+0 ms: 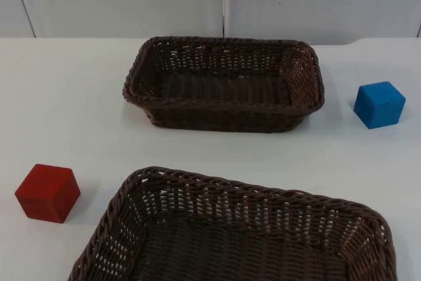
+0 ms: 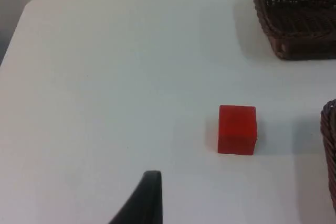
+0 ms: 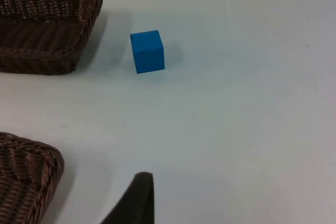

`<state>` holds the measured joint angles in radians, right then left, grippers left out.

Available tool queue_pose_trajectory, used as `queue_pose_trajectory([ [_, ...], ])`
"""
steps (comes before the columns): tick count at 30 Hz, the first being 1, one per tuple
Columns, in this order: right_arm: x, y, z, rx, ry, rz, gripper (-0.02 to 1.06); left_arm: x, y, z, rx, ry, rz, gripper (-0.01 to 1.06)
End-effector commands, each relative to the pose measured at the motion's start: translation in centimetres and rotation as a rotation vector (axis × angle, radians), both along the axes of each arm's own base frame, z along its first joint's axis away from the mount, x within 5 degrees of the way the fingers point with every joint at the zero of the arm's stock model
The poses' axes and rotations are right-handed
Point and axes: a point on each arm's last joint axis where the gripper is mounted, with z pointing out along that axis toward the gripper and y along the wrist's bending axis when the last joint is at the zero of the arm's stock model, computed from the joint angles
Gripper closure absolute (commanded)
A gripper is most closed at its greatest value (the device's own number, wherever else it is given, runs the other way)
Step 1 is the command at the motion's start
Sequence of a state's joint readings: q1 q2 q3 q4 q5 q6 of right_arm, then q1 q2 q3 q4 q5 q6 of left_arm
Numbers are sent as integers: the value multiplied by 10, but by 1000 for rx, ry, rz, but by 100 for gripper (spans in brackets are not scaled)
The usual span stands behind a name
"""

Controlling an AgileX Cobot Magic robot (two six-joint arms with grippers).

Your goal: Pick up one cube with the left hand and place it into the upper basket. Pick up one cube with the right hand and place it into the lower basket.

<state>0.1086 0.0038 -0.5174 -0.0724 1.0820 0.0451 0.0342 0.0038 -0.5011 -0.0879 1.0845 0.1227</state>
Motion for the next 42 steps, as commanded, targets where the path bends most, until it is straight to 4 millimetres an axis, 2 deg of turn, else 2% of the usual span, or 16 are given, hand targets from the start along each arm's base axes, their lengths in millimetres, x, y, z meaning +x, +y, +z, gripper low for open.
queue_pose_trajectory([
  [1, 0, 0, -1, -6, -2, -1, -1, -2, -1, 8, -10, -52, 2, 0],
  [5, 0, 0, -1, -6, -2, -1, -1, -5, -1, 21, -9, -112, 3, 0],
  [12, 0, 0, -1, -6, -2, -1, -1, 7, 0, 38, -13, -80, 6, 0],
  [28, 0, 0, -1, -6, -2, -1, -1, 41, -6, 43, -133, -12, -21, 0],
  [34, 0, 0, -1, -6, -2, -1, -1, 67, -5, 43, -144, 41, -10, 0],
  [41, 0, 0, -1, -6, -2, -1, -1, 104, -12, 39, -167, 93, -111, 0],
  [42, 0, 0, -1, -6, -2, -1, -1, 104, -12, 39, -167, 93, -111, 0],
])
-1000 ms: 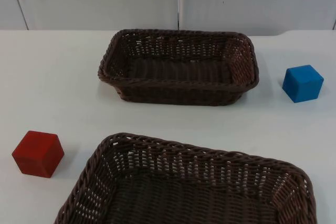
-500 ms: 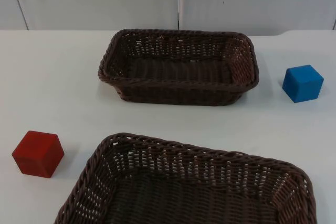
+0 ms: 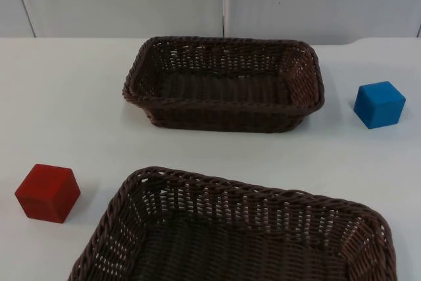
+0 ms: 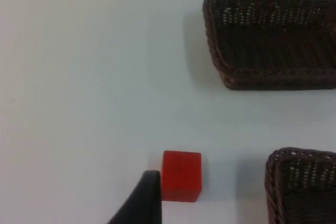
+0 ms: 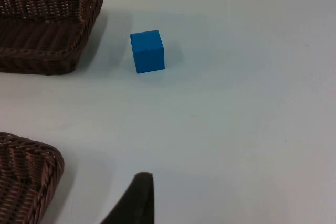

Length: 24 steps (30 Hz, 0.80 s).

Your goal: Pick up one cube with the left hand and place it into the upper basket. Pick up one cube with the right hand and place it into the lower basket.

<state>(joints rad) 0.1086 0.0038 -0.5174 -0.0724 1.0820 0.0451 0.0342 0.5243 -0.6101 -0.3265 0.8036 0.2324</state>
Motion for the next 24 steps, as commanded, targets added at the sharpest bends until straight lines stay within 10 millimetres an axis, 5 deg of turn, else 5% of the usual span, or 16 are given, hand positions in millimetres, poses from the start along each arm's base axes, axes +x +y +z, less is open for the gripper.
queue_pose_trajectory([
  [1, 0, 0, -1, -6, -2, -1, -1, 14, -3, 1, -27, -8, -27, 0],
  [24, 0, 0, -1, -7, -2, 0, -1, 117, -2, -55, -59, 247, -54, 0],
])
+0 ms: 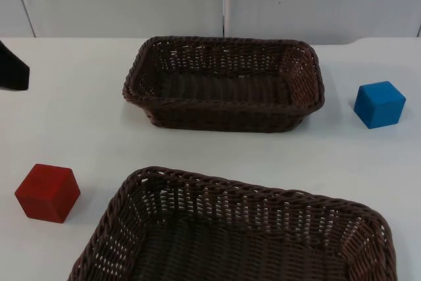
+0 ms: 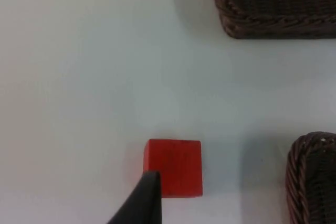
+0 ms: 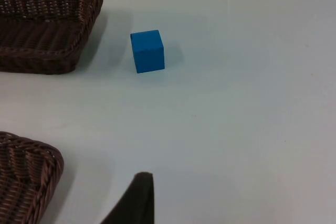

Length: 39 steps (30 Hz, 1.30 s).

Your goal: Pick up one cube with the left hand and place it into the upper basket. Pick up one cube with the right hand and place it into the lower basket.

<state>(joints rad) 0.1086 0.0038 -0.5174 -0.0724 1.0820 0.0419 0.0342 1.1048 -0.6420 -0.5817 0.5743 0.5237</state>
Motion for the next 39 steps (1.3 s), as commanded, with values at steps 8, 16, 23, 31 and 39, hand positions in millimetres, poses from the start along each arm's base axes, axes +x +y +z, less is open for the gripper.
queue_pose_trajectory([
  [8, 0, 0, -1, -5, -2, -2, -1, 41, -12, -1, 35, 32, -49, 0],
  [16, 0, 0, -1, -7, -2, -1, -1, 65, -24, -29, 57, 103, -72, 0],
  [23, 0, 0, -1, -9, -2, 0, -1, 85, -32, -52, 123, 167, -92, 0],
  [31, 0, 0, -1, -12, -3, 2, -1, 95, -28, -78, 172, 234, -54, 0],
  [39, 0, 0, -1, -19, -3, 6, -1, 101, -27, -110, 197, 318, -35, 0],
])
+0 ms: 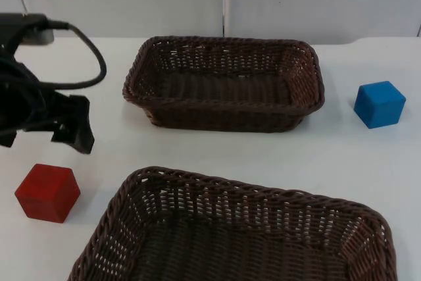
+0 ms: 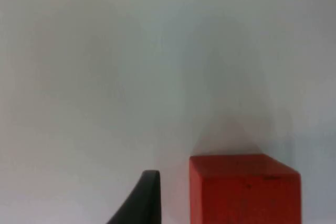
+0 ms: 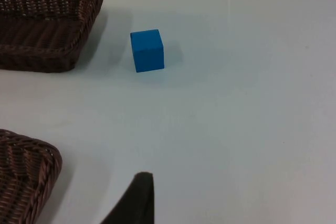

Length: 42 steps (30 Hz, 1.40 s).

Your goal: Pick up one cube with the left hand and place it into the upper basket. Pick up one cube with the right hand and place it into the lower basket.

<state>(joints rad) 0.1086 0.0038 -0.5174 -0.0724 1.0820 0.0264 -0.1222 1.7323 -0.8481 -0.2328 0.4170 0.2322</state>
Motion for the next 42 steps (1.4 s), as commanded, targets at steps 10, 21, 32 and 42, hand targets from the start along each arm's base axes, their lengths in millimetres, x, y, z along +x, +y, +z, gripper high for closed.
queue_pose_trajectory([
  [10, 0, 0, -1, -7, -2, 1, -1, 5, 0, -25, 20, 47, 22, 0],
  [21, 0, 0, -1, -7, -2, 1, -1, 6, 0, -54, 32, 116, 32, 0],
  [32, 0, 0, -1, -7, -2, 1, -1, 6, 1, -66, 37, 144, 35, 0],
  [42, 0, 0, -1, -7, -2, 1, -1, 5, 1, -66, 38, 154, 32, 64],
])
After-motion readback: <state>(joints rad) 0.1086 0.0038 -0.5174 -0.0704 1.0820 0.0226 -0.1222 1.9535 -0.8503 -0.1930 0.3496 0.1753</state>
